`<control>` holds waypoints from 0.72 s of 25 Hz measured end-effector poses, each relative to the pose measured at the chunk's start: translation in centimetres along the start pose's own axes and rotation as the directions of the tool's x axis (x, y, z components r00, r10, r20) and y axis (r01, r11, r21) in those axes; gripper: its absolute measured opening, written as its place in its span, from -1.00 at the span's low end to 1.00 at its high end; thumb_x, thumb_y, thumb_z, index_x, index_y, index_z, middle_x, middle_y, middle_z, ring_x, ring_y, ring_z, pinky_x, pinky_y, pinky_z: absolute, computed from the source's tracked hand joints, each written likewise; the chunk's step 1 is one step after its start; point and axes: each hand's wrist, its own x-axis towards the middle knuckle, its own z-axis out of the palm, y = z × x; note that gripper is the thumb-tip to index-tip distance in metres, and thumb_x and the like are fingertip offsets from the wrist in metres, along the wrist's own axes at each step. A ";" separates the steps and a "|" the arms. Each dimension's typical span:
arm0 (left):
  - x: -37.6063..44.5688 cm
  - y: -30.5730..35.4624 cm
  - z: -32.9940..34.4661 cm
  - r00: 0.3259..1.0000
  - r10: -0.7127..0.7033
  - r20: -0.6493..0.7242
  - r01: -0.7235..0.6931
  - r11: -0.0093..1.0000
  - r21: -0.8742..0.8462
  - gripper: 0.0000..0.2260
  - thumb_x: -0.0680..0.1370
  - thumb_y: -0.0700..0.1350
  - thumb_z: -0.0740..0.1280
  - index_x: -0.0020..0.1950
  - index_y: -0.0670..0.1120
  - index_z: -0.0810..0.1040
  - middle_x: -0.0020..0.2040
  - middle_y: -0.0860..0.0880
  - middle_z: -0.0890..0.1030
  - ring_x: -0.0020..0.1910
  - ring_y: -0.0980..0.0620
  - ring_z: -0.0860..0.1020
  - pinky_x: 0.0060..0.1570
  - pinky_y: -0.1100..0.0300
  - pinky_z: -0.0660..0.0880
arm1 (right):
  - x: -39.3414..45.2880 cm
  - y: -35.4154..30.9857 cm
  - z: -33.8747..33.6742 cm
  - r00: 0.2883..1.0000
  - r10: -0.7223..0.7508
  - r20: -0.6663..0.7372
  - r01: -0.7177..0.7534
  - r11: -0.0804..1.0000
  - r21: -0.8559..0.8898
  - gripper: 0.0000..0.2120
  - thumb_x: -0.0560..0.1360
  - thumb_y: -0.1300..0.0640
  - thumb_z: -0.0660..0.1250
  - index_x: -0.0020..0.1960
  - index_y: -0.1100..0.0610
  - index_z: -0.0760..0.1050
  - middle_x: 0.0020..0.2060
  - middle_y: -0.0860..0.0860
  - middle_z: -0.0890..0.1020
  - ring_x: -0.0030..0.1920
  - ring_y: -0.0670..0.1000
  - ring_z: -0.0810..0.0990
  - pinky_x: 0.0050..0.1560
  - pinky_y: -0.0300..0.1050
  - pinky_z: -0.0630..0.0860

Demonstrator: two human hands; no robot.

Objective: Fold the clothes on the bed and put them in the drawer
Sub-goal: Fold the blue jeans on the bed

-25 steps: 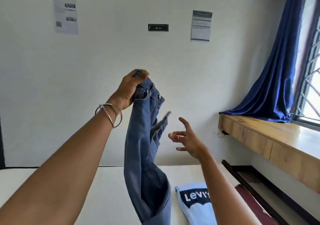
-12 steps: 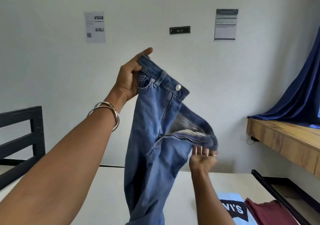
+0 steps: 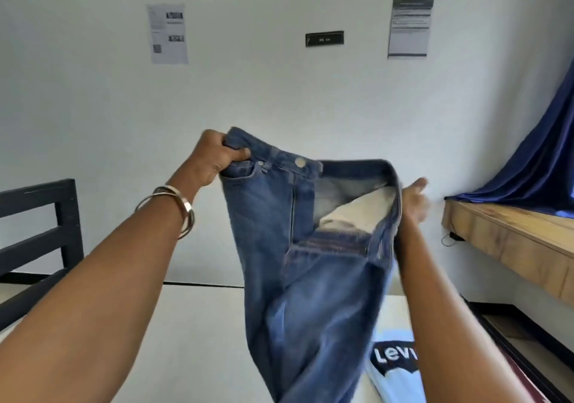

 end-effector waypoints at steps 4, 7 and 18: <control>0.4 -1.5 0.7 0.980 -0.059 -0.192 0.041 0.995 -0.092 -0.85 0.38 -0.18 0.55 -0.10 -0.14 0.65 -0.08 -0.12 0.68 -0.07 -0.08 0.65 0.02 -0.01 0.61 | -4.6 -10.6 1.1 0.866 -0.440 0.239 0.424 0.898 0.118 -0.30 0.47 -0.45 0.07 -0.11 0.14 0.66 -0.35 0.00 0.64 -0.30 0.02 0.63 -0.34 -0.20 0.54; 0.2 -0.7 3.1 0.995 0.001 -0.100 -0.027 0.965 -0.261 -0.93 0.52 -0.20 0.40 -0.01 -0.10 0.61 -0.07 -0.05 0.67 -0.08 -0.02 0.64 -0.06 0.10 0.60 | -3.1 -9.8 0.1 0.714 -0.450 0.537 0.338 0.893 0.298 -0.09 0.23 -0.46 0.23 0.39 0.11 0.47 -0.09 0.21 0.66 -0.08 0.13 0.67 -0.02 0.06 0.64; 0.0 -2.7 4.4 0.975 -0.110 -0.196 0.090 0.990 -0.109 -0.69 0.36 0.03 0.55 0.01 -0.08 0.64 -0.04 -0.02 0.68 -0.07 0.01 0.62 -0.04 0.14 0.56 | -0.6 -7.2 -0.5 0.821 -0.362 0.442 0.434 0.898 -0.072 -0.64 0.26 -0.15 0.59 -0.20 0.13 0.66 -0.28 0.05 0.70 -0.29 0.01 0.67 -0.23 -0.10 0.60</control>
